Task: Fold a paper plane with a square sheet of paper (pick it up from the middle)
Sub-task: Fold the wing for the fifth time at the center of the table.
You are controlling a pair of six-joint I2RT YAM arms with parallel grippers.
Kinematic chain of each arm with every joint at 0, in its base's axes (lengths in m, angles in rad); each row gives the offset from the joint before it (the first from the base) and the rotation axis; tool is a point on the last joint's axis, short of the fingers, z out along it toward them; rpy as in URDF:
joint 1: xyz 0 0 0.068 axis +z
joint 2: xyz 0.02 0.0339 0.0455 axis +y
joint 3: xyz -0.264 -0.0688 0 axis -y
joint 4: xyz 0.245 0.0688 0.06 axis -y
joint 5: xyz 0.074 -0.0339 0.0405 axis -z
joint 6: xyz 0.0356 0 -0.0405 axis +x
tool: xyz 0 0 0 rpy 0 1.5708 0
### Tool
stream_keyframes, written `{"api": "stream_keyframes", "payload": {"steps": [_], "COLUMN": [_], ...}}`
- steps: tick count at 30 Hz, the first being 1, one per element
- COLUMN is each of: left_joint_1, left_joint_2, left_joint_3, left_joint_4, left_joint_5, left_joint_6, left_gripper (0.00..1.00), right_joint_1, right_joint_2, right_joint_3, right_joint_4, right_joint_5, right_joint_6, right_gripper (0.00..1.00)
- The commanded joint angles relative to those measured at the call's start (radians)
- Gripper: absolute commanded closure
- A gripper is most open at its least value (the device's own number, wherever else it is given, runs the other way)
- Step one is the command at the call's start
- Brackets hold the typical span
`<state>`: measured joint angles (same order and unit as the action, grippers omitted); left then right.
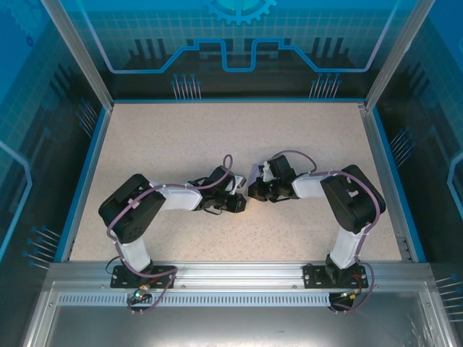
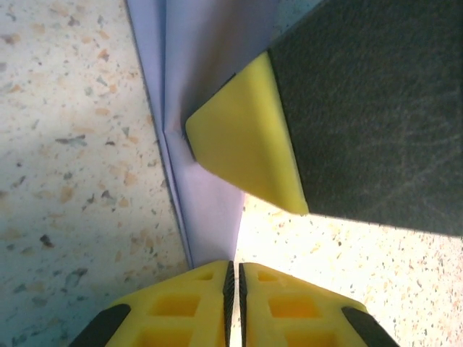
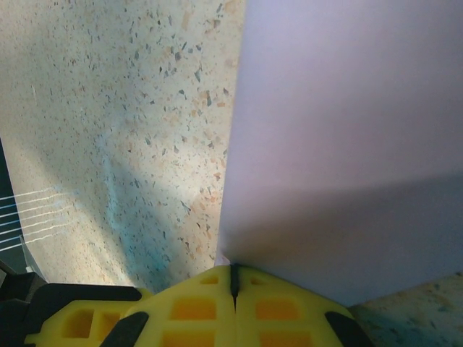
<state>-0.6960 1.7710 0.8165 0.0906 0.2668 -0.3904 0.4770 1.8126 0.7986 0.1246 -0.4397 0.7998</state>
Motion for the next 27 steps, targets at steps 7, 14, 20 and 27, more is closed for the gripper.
{"api": "stream_keyframes", "payload": {"steps": [7,14,20,27], "left_joint_1": [-0.004,-0.002,0.012,0.015], "left_joint_2": [-0.063,-0.138,-0.123,0.014], "left_joint_3": [-0.077,-0.009,0.073,0.122], "left_joint_4": [-0.212,-0.227,-0.17,-0.102], "left_joint_5": [0.031,0.037,0.045,0.079], "left_joint_6": [0.03,0.021,0.008,0.0], "left_gripper": [0.86,0.86,0.85,0.86], "right_joint_1": [-0.034,-0.033,-0.032,-0.031], "right_joint_2": [0.061,0.055,0.048,0.04], "right_joint_3": [-0.025,-0.031,-0.033,-0.041], "right_joint_4": [-0.124,-0.113,-0.105,-0.089], "right_joint_5": [0.1,0.078,0.063,0.041], "right_joint_6": [-0.033,-0.027,-0.023,-0.013], "right_gripper": [0.96,0.96,0.96,0.96]}}
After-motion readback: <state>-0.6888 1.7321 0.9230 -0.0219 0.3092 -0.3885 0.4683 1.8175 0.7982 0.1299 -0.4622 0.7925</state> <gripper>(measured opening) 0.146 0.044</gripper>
